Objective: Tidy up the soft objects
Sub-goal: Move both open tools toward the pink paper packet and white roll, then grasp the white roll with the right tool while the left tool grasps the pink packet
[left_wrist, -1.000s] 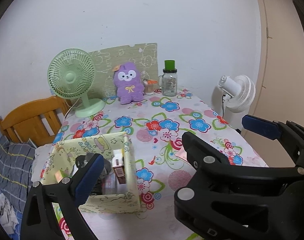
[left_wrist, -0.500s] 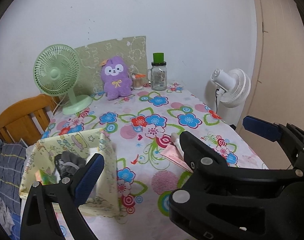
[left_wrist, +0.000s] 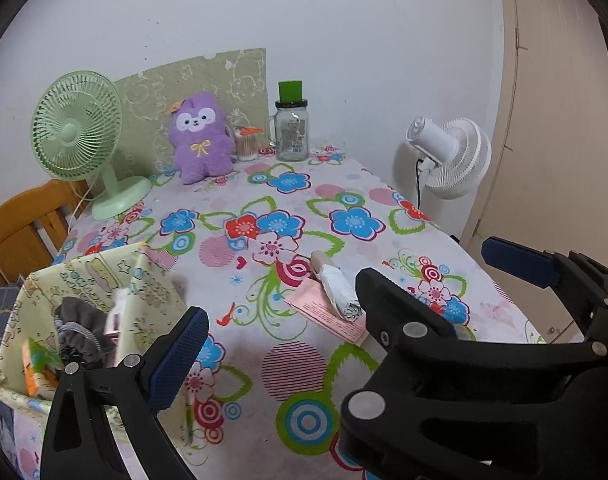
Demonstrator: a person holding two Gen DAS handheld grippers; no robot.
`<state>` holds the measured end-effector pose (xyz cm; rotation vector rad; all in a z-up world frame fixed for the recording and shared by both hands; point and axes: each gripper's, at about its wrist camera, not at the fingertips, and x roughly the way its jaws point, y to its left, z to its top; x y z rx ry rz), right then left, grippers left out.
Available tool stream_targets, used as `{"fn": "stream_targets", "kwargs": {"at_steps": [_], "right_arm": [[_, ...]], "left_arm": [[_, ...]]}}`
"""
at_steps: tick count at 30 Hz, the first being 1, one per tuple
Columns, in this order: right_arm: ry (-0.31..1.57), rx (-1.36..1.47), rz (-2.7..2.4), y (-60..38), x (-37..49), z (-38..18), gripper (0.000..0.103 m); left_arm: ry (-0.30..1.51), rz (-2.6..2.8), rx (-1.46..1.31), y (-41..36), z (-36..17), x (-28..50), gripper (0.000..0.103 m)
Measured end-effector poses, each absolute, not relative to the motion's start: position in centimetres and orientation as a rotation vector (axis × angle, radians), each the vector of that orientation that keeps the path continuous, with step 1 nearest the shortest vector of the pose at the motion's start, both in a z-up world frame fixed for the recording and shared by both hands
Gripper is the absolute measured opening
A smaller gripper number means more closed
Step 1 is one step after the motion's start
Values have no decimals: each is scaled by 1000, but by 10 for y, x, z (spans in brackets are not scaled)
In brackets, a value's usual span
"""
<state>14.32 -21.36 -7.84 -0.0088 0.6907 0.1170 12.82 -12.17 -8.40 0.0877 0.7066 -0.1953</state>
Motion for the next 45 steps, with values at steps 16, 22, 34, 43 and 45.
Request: {"fn": "stream_targets", "kwargs": {"at_steps": [16,22,34,43,45], "right_arm": [[759,-12,133,-221,182,-112,82],[805,5,170,-222,201,-123,74],[889,12,234,-215,230,-147,48],[927,24,303,-209,240,-158,27],[923,17,303,-209,240,-159,26]], "left_arm": [[798,-176,73,-126,-116,164,101],[821,-149,66,-126,-125,179,101],[863,-99,79,-121,-143,199,101],[919,-84,46,-114,-155,209,101],[922,-84,41,-114,-156,209,101]]}}
